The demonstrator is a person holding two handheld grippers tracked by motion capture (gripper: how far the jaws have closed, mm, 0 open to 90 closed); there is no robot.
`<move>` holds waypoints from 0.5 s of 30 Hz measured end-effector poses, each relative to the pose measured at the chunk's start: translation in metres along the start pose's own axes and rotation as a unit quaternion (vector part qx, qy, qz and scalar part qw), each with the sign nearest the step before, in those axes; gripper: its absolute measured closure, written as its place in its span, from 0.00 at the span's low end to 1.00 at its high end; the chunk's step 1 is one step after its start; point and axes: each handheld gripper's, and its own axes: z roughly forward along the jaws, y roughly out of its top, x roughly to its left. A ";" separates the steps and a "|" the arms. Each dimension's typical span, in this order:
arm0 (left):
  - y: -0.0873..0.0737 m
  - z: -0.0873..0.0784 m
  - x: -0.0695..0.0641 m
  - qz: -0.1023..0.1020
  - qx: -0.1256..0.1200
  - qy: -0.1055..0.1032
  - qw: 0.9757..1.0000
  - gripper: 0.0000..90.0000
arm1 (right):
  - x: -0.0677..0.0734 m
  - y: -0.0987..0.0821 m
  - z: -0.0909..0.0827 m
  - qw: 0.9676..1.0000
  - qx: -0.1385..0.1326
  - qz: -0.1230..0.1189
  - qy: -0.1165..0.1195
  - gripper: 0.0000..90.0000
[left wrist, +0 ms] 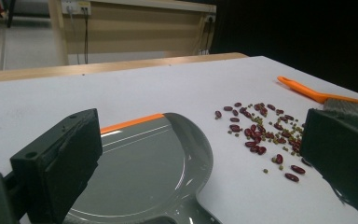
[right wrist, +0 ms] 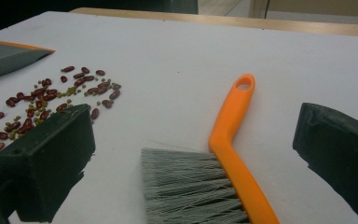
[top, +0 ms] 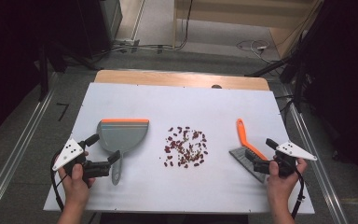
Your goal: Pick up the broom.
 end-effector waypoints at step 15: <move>0.002 0.003 -0.002 -0.014 -0.007 -0.015 1.000 0.00 | 0.005 0.040 -0.008 1.000 0.010 0.007 0.014 0.00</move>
